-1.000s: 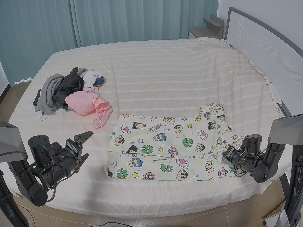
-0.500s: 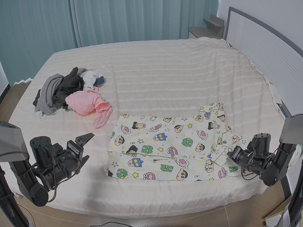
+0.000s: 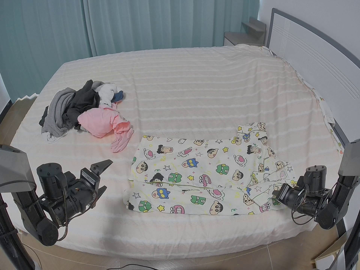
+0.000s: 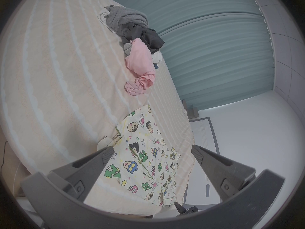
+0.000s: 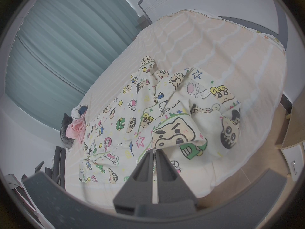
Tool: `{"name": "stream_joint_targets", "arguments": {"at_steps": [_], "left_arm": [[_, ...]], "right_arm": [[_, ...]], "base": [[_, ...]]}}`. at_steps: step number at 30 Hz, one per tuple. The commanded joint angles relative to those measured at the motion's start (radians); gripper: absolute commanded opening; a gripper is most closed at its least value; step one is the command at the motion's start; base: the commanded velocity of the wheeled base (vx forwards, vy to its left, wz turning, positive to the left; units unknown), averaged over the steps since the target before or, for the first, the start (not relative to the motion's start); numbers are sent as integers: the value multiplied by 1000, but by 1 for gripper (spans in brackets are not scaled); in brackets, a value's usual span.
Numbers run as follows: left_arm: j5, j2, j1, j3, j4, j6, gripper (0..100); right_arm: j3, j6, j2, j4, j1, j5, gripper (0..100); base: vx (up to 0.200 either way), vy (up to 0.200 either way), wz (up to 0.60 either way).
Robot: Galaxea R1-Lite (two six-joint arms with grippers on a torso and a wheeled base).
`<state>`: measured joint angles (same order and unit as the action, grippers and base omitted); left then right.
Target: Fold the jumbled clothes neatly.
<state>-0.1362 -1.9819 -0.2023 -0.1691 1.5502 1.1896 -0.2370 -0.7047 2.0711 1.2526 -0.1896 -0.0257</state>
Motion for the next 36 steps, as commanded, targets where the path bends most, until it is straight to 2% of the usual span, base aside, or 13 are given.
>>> {"name": "stream_joint_targets", "arguments": {"at_steps": [1,15,24,31,32,36], "left_arm": [[0,-5,0,0,1,1,100],[0,-6,-8,5,5,1,100],[0,-6,-8,5,5,1,100],[0,-14,-20,11,5,1,100],[0,-14,-25,16,5,-1,100],[0,-15,-45,33,5,-31,100]], "right_arm": [[31,7,-14,1,-8,0,0],[107,54,67,11,-7,-2,0],[99,106,101,27,-8,-2,0],[107,113,113,61,-7,-2,0],[108,111,113,62,-7,-2,100],[131,111,107,79,-1,-2,100]], "base": [[0,0,0],[0,0,0],[0,0,0],[0,0,0],[0,0,0],[0,0,0]]}}
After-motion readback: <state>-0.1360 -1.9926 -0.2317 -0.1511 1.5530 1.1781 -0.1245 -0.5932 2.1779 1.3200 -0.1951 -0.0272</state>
